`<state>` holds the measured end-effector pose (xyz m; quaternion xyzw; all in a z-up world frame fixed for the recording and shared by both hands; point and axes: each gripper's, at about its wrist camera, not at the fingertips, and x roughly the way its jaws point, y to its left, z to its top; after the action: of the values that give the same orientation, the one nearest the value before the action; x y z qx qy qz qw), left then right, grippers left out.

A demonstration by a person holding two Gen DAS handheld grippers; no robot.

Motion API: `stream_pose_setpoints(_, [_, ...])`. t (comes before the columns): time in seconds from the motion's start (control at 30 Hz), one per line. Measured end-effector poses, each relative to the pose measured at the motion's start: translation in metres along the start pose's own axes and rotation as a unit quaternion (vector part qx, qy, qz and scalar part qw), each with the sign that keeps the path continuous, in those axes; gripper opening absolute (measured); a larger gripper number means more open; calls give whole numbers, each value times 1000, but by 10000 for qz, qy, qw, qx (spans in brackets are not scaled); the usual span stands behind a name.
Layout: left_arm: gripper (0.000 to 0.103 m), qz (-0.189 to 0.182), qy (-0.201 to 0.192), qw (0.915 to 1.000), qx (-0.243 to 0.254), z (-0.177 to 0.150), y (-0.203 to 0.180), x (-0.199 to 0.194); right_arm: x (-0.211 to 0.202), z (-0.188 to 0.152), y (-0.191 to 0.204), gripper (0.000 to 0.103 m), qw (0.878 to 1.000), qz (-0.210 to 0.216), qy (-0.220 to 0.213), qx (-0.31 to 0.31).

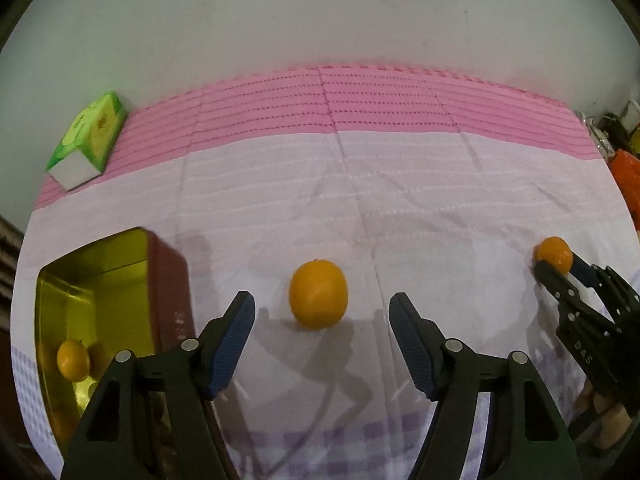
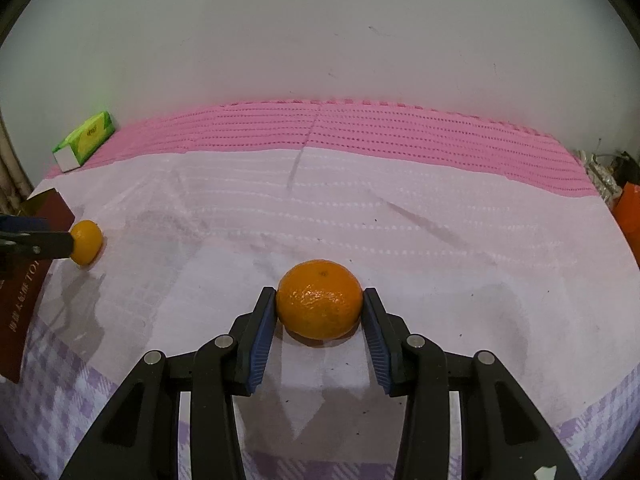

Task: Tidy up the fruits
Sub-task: 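Grasp the last orange from the sheet with the left gripper while the right gripper holds the mandarin, then lower the orange into the gold tin with the left gripper and release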

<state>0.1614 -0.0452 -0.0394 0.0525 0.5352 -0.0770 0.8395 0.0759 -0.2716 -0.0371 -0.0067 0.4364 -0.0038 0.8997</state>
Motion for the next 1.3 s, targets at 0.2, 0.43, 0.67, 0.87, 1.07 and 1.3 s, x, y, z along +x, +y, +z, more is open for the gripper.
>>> stream_pose_setpoints(0.2, [59,55,127,9998,-144,9,4,13,4,-1,-4,40,9999,74,126,93])
stream_pose_setpoints(0.43, [47,80,280,9995,-133,17,3,24,4,-1,-4,40,9999,73,127,91])
stream_pose_setpoints(0.67, [37,42,277,9995,-111,10,2,19,4,-1,-4,40,9999,68,128,89])
stream_pose_setpoints(0.87, [37,28,207,9997,-81,-5,3,-1,4,0,-4,40,9999,55,131,77])
stream_pose_setpoints(1.07, [37,-53,110,9998,-170,-20,10,-29,6,-1,-3,40,9999,9,144,34])
stream_pose_setpoints(1.3, [37,-54,-151,9995,-289,-34,26,-69,8,1,0,40,9999,-60,158,-32])
